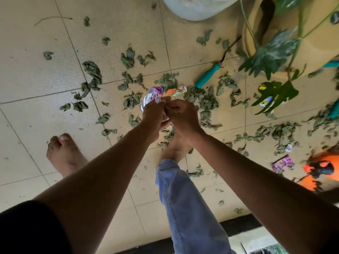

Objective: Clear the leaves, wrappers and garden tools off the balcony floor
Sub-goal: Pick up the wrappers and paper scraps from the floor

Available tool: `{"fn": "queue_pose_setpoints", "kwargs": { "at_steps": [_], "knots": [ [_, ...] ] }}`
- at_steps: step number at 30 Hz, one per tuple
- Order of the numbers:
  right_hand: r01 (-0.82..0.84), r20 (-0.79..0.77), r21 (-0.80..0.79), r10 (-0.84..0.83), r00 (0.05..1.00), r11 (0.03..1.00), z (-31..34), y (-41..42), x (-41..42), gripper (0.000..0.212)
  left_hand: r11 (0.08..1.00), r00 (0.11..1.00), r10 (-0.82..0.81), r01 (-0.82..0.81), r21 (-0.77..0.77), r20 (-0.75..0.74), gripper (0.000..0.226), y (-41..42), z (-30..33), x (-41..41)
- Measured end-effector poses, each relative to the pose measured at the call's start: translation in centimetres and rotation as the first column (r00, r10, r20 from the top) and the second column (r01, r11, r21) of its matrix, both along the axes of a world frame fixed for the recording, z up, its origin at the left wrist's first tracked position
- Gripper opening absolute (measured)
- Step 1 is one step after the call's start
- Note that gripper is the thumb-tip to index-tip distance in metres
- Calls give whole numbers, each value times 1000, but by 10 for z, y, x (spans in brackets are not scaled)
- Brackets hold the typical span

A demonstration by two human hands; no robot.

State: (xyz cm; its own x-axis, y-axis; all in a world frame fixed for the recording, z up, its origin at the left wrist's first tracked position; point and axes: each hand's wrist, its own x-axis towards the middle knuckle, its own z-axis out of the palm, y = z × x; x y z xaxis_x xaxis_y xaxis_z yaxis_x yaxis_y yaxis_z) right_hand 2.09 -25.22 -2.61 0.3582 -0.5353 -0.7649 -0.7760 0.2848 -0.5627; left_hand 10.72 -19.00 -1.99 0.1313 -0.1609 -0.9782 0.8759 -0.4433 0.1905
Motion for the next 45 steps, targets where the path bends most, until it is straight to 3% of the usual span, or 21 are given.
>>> {"fn": "queue_pose_setpoints", "kwargs": {
  "at_steps": [3,6,11,15,18,21,23,26,29,31,33,38,42,43,45],
  "knots": [
    [-82,-124,-180,60,990,980,-6,-7,-7,12,1000,1000,16,-16,8,5,32,2,-2,1],
    [-326,-275,-417,224,935,849,-20,-25,-11,19,999,1000,-2,1,45,23,32,12,-9,2],
    [-682,-484,-435,486,728,588,-69,-58,-4,36,995,997,-73,71,72,38,30,37,-26,-3],
    [-742,-467,-411,576,670,530,-92,-70,-3,25,987,992,-117,111,115,50,32,57,-35,-12],
    [-694,-425,-427,549,719,579,-86,-69,-9,15,983,992,-128,125,136,10,29,64,-31,-17],
    [-431,-272,-432,341,900,792,-65,-60,-17,6,981,991,-125,131,143,-49,28,63,-18,-15],
    [-262,-162,-375,216,963,889,-51,-50,-23,16,984,991,-114,122,129,-72,28,58,-10,-10],
    [-118,-74,-232,103,992,965,-31,-32,-29,14,989,993,-114,117,87,-42,28,50,-3,1],
    [-84,-20,-196,82,996,977,-18,-13,-26,21,991,991,-130,131,40,-11,22,45,-2,11],
    [-92,18,-177,97,995,980,-13,2,-17,17,983,984,-180,180,21,8,30,45,-3,16],
    [-121,50,-157,130,990,980,-10,18,-6,12,971,969,-239,239,11,69,20,47,-2,17],
    [-231,49,-24,232,972,973,-11,47,19,12,976,946,-217,209,58,242,28,74,-8,22],
    [-264,90,166,251,964,950,-15,55,30,13,989,974,-108,87,116,197,14,98,-14,37],
    [-255,50,132,251,967,958,-17,58,32,13,991,981,-69,46,128,182,12,102,-15,42],
    [-317,-114,-88,306,945,944,-27,59,35,16,992,987,-40,20,126,158,8,112,-18,52]
  ]
}}
